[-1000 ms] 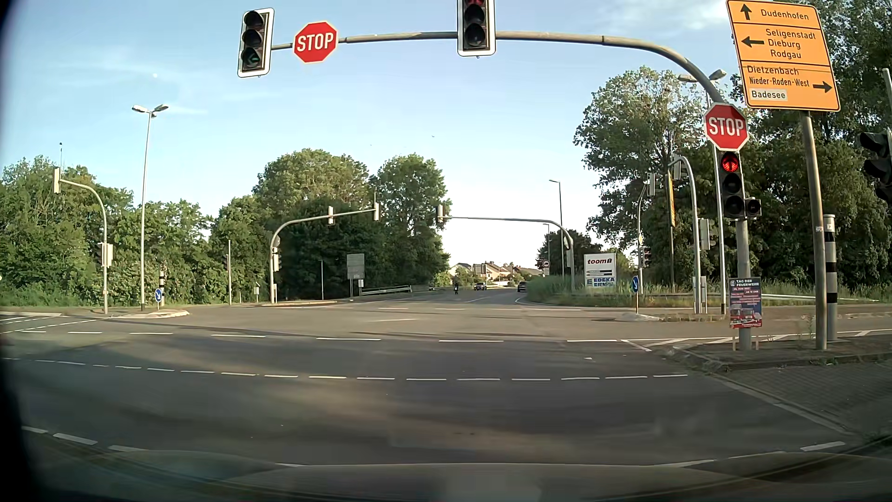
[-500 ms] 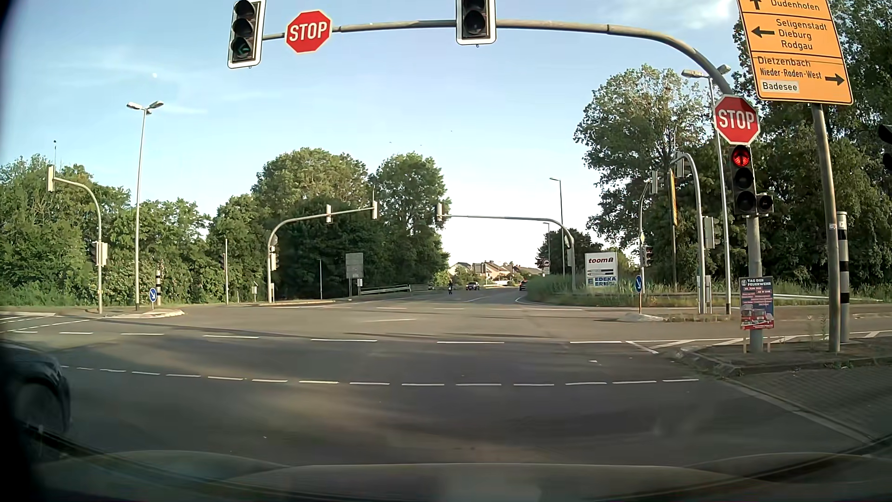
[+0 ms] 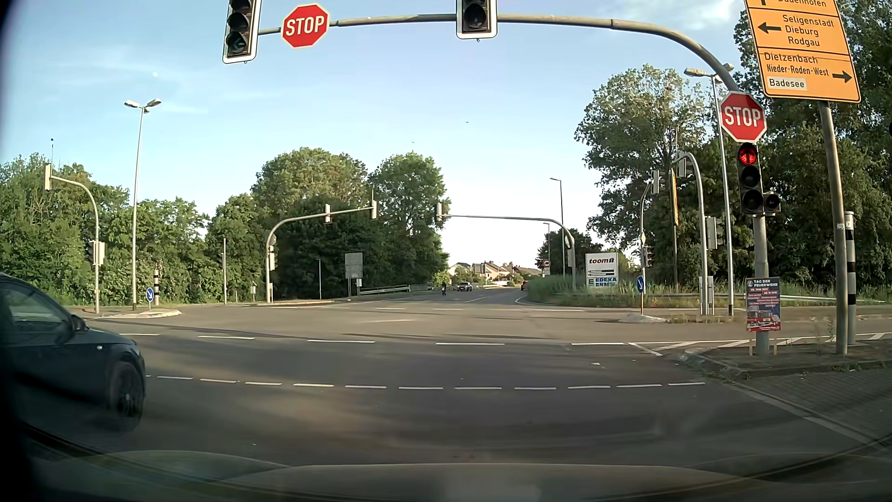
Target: Follow the waypoints while adhering to traffic rules and regulations
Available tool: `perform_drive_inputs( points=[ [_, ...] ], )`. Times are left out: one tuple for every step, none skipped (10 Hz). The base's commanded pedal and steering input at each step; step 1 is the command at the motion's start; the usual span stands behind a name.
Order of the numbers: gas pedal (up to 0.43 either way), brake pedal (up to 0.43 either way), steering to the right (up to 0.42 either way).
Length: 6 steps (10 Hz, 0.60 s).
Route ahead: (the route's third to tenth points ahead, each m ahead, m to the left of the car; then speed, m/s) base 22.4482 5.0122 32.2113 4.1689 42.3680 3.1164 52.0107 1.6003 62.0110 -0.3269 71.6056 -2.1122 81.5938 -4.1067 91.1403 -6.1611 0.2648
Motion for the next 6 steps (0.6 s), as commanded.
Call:
perform_drive_inputs(
  points=[
    [0.0, 0.268, 0.006],
    [0.0, 0.268, 0.006],
    [0.0, 0.268, 0.006],
    [0.0, 0.268, 0.006],
    [0.0, 0.268, 0.006],
    [0.0, 0.268, 0.006]
  ],
)
